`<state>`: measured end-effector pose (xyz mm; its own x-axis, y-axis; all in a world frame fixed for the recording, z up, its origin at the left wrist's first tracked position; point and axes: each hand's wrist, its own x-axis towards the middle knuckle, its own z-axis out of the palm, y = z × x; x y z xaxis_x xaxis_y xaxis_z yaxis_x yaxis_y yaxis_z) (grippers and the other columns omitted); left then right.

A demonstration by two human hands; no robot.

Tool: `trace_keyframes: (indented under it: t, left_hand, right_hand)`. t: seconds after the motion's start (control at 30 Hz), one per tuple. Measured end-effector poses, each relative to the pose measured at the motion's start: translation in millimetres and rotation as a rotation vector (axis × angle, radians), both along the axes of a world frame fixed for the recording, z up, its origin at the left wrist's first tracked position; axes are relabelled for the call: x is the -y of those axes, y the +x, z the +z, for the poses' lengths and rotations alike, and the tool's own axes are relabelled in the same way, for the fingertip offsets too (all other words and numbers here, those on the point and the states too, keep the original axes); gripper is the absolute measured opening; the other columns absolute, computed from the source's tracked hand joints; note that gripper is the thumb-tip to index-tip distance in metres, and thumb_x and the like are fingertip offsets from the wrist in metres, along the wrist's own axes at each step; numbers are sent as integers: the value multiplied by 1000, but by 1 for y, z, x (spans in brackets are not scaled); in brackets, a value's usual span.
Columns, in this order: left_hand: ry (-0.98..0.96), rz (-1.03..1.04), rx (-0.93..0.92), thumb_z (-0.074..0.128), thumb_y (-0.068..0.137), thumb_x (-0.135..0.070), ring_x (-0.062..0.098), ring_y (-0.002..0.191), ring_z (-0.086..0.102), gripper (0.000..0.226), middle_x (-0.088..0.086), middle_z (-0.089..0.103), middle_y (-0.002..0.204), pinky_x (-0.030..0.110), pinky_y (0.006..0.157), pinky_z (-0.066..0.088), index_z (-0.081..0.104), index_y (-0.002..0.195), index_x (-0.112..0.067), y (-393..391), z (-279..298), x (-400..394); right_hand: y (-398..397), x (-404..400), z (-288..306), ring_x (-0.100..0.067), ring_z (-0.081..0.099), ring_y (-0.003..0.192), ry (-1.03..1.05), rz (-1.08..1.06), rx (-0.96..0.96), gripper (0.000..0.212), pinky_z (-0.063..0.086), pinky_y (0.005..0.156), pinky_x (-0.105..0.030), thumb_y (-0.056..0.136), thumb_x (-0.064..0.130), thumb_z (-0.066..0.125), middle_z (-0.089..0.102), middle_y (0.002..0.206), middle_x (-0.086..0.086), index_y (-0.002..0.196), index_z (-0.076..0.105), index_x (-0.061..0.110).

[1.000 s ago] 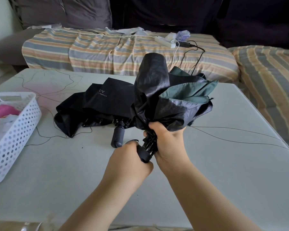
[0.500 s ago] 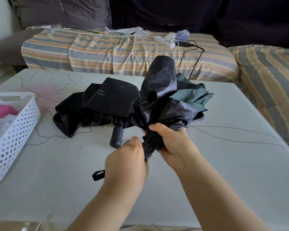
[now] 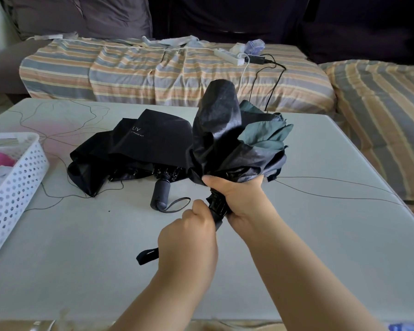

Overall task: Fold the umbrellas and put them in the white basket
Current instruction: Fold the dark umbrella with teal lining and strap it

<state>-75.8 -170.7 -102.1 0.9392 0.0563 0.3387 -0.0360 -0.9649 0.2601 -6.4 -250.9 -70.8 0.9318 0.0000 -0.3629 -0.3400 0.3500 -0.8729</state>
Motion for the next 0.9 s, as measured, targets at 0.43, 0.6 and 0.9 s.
trace_keyframes:
  t: [0.43, 0.6, 0.9]
  left_hand:
    - [-785, -126, -376, 51, 78, -55, 7, 41, 38, 42, -11, 40, 46, 19, 45, 30, 41, 69, -15, -3, 13, -22]
    - [-602, -79, -244, 52, 85, -51, 11, 47, 40, 40, -6, 42, 54, 21, 43, 26, 43, 75, -14, -5, 12, -20]
    - [-55, -10, -85, 59, 78, -50, 13, 38, 23, 45, -11, 22, 52, 15, 36, 4, 29, 77, -16, -4, 16, -16]
  right_hand:
    - [-3, 0, 4, -21, 61, 56, 60, 5, 269, 13, 53, 56, -29, 89, -10, 52, 58, 73, -17, 101, 54, -12]
    - [-6, -5, 5, -18, 61, 55, 32, -9, 282, 7, 54, 58, -28, 90, -7, 53, 62, 71, -12, 96, 58, -5]
    - [-2, 6, 5, -19, 63, 92, 198, 139, 132, 26, 52, 80, -31, 92, 5, 58, 68, 102, -8, 118, 60, 3]
